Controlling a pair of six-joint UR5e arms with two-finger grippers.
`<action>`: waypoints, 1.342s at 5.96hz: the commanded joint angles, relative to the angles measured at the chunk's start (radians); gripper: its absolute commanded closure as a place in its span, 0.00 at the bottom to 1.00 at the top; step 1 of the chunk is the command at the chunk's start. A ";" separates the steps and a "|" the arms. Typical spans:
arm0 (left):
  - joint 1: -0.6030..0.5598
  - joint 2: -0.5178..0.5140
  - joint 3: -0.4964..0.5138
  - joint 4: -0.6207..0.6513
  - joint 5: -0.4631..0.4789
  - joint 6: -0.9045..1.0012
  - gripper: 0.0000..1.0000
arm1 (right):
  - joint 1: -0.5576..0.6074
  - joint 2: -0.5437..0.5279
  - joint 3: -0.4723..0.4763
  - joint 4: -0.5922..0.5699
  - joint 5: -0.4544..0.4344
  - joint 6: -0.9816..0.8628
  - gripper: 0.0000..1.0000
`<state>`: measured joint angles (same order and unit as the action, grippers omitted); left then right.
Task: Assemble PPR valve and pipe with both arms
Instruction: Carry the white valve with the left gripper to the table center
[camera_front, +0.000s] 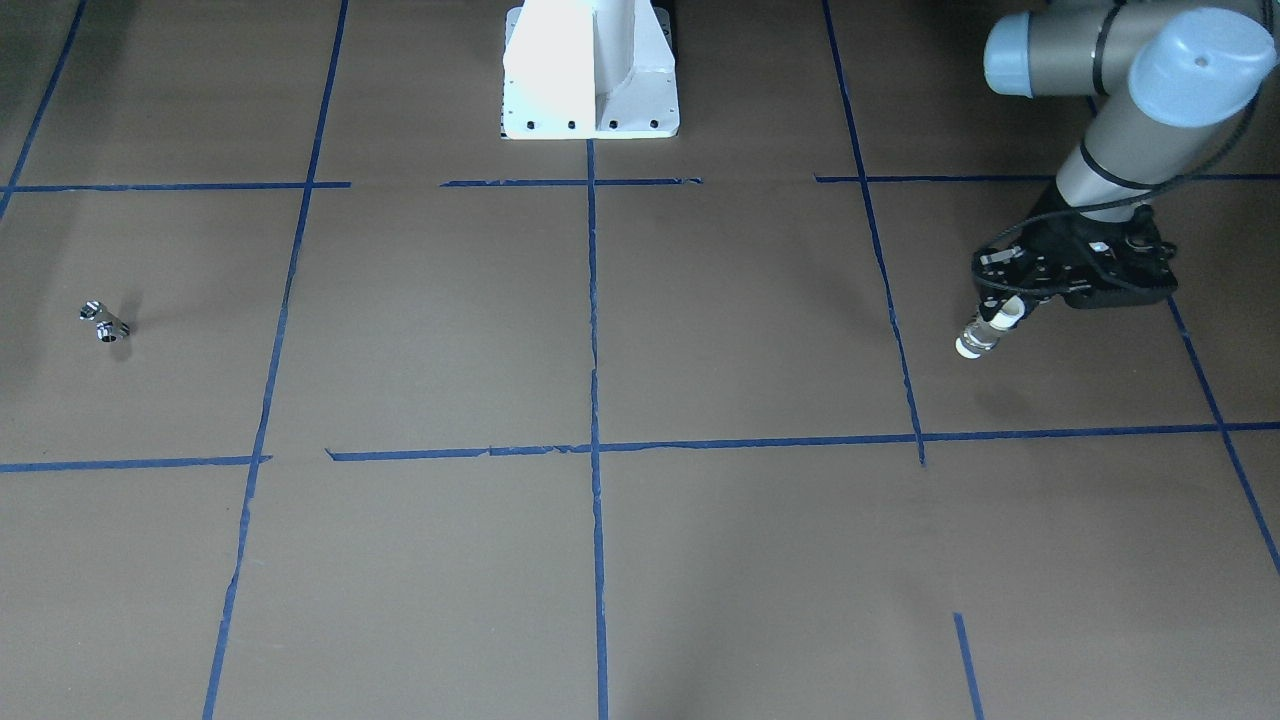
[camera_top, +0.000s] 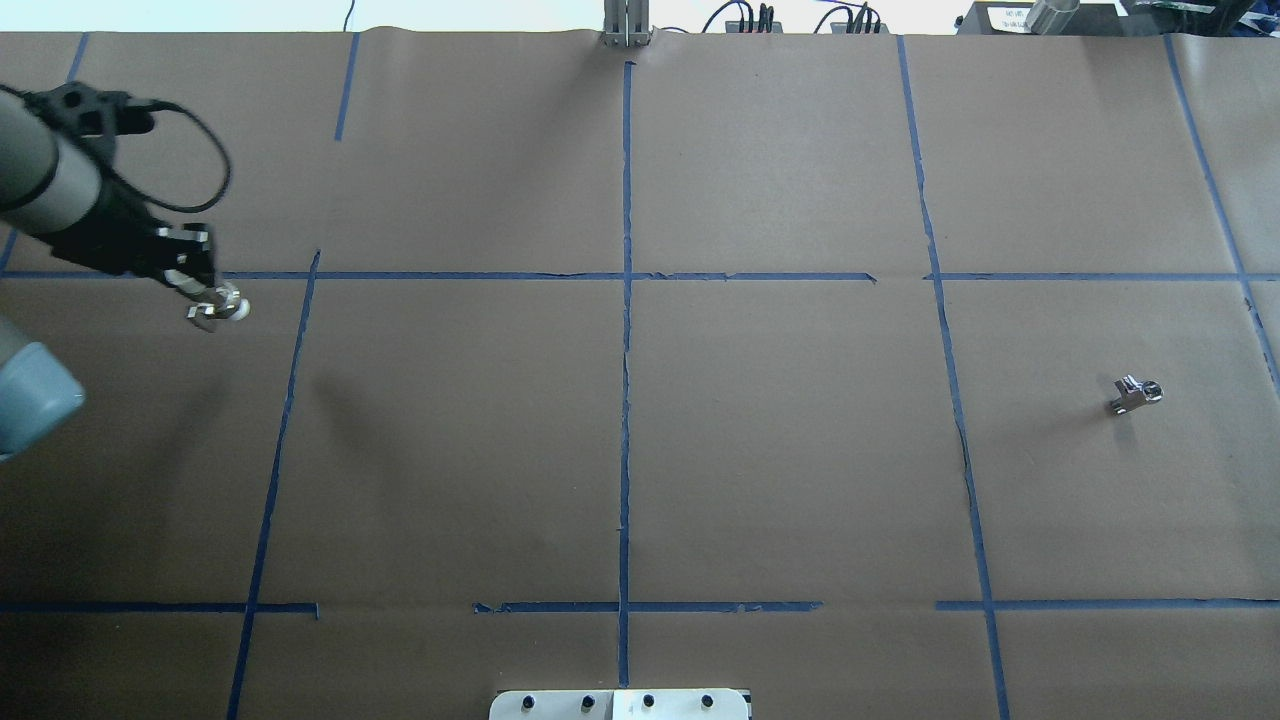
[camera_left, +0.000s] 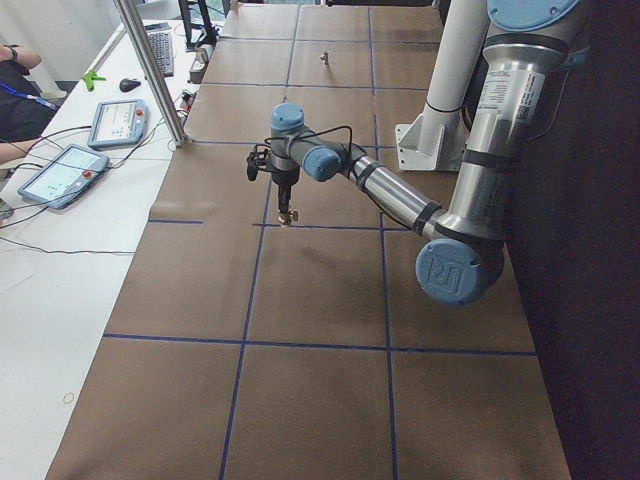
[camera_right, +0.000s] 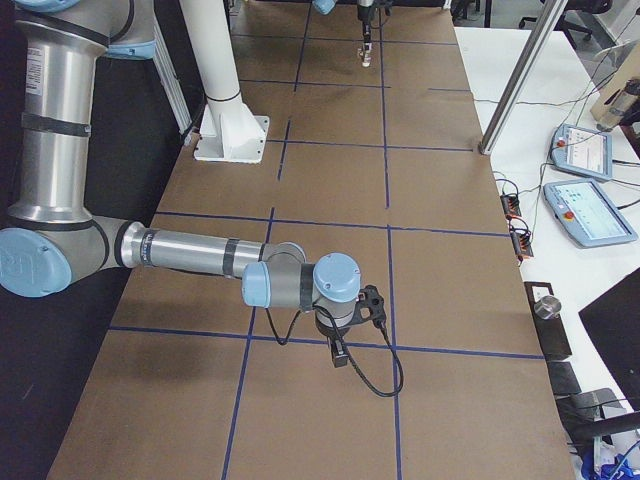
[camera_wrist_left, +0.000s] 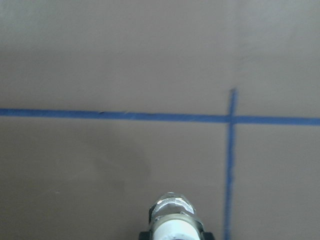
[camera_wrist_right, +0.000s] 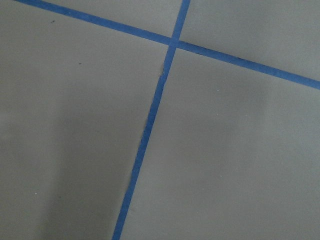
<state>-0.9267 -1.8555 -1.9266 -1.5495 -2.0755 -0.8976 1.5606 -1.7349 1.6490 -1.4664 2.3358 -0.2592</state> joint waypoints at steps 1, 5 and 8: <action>0.227 -0.233 0.024 0.117 0.097 -0.221 1.00 | 0.000 0.000 -0.002 0.000 0.008 0.000 0.00; 0.425 -0.617 0.377 0.098 0.253 -0.389 1.00 | -0.007 0.000 -0.008 0.000 0.011 0.000 0.00; 0.447 -0.626 0.393 0.089 0.258 -0.382 1.00 | -0.010 0.000 -0.009 0.000 0.010 0.000 0.00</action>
<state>-0.4845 -2.4771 -1.5409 -1.4583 -1.8185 -1.2822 1.5517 -1.7349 1.6400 -1.4665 2.3459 -0.2592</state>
